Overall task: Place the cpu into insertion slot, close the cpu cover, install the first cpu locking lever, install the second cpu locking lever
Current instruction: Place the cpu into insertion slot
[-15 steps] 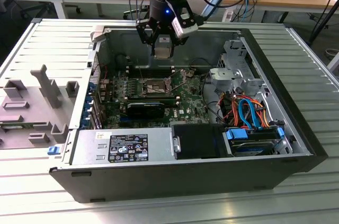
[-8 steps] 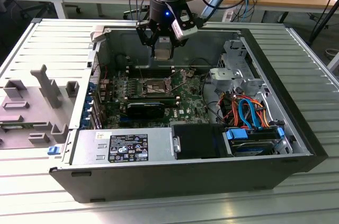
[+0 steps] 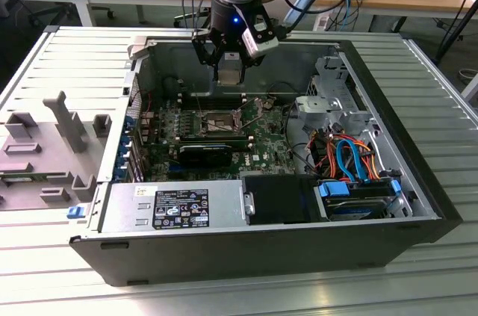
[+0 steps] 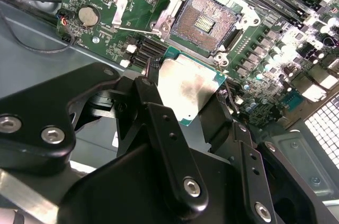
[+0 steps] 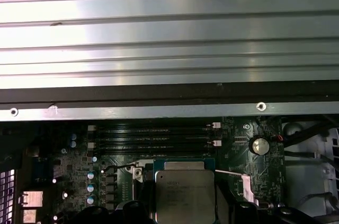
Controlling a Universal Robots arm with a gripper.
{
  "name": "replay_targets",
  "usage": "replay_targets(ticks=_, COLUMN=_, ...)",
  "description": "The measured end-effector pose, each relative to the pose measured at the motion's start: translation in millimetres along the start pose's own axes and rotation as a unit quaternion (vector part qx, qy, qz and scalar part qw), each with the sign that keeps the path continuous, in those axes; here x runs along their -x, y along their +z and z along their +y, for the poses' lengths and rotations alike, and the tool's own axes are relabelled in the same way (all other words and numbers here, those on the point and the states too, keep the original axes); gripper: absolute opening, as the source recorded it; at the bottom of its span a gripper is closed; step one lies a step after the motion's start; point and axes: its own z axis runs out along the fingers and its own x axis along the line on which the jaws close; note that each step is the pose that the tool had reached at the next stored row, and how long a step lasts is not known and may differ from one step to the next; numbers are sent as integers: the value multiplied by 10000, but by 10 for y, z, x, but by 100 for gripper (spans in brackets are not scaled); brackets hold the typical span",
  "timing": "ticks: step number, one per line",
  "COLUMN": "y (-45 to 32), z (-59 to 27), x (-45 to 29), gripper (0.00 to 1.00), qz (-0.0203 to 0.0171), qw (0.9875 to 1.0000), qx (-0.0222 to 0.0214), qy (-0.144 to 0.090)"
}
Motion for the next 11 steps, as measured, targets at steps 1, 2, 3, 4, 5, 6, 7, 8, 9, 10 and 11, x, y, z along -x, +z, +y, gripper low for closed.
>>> replay_targets(ticks=1, y=9, z=-1, x=0, gripper=55, qz=0, qw=10000, qx=0, qy=0)
replay_targets(ticks=2, y=18, z=-1, x=0, gripper=55, qz=0, qw=10000, qx=0, qy=0)
replay_targets(ticks=3, y=19, z=-2, x=1, gripper=55, qz=0, qw=10000, qx=0, qy=0)
replay_targets(ticks=4, y=21, z=-2, x=0, gripper=55, qz=0, qw=10000, qx=0, qy=0)
replay_targets(ticks=5, y=23, z=-2, x=1, gripper=55, qz=0, qw=10000, qx=0, qy=0)
replay_targets(ticks=6, y=24, z=-2, x=1, gripper=55, qz=0, qw=10000, qx=0, qy=0)
replay_targets(ticks=7, y=43, z=-4, x=1, gripper=55, qz=0, qw=10000, qx=0, qy=0)
replay_targets(ticks=8, y=60, z=-5, x=1, gripper=55, qz=0, qw=10000, qx=0, qy=0)
replay_targets(ticks=9, y=61, z=-5, x=1, gripper=55, qz=0, qw=10000, qx=0, qy=0)
replay_targets(ticks=10, y=62, z=-5, x=1, gripper=55, qz=0, qw=10000, qx=0, qy=0)
replay_targets(ticks=11, y=64, z=-6, x=1, gripper=55, qz=0, qw=10000, qx=0, qy=0)
